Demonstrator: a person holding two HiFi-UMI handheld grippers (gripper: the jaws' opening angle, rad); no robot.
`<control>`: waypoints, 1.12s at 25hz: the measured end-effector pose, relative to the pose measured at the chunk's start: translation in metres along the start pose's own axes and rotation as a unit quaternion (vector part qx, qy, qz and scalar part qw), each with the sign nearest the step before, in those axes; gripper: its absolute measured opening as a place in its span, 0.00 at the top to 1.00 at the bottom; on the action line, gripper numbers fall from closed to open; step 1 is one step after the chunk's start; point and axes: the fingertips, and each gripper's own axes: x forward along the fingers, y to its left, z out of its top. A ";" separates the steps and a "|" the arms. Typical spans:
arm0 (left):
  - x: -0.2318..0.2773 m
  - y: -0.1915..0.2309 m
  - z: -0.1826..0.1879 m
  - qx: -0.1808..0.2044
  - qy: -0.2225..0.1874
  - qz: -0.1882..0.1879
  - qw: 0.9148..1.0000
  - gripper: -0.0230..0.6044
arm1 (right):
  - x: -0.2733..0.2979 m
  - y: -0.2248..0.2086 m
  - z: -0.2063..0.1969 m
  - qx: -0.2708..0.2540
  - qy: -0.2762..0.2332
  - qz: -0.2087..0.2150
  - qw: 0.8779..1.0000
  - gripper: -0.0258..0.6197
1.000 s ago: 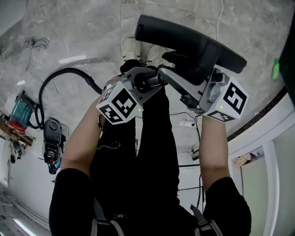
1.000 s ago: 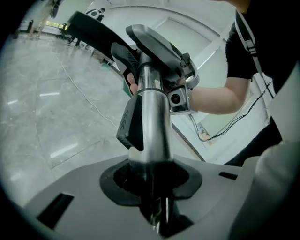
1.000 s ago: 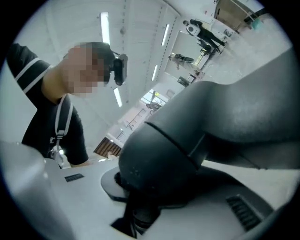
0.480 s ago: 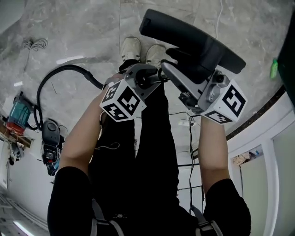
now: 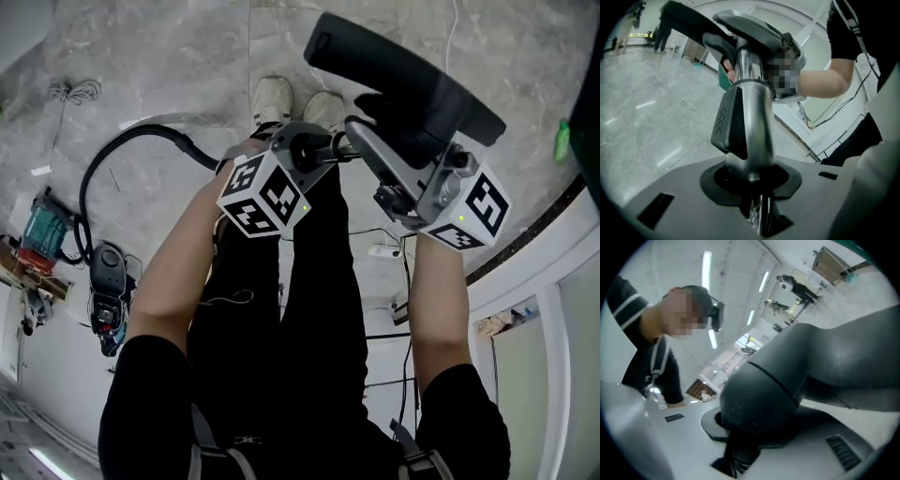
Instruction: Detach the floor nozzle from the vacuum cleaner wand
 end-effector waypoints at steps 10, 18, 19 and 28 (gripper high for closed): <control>0.003 0.034 -0.054 -0.029 0.072 0.071 0.994 0.78 | -0.035 -0.072 0.063 0.061 -0.094 -0.195 0.974 0.78; 0.021 0.099 -0.093 -0.073 0.109 0.107 0.985 0.78 | -0.062 -0.085 0.063 0.018 -0.074 -0.221 0.972 0.78; 0.029 0.109 -0.097 -0.081 0.111 0.112 0.984 0.78 | -0.064 -0.087 0.059 0.021 -0.072 -0.224 0.972 0.78; 0.109 0.096 -0.187 -0.085 0.246 0.102 0.960 0.78 | -0.068 -0.090 0.009 0.044 -0.036 -0.208 0.977 0.78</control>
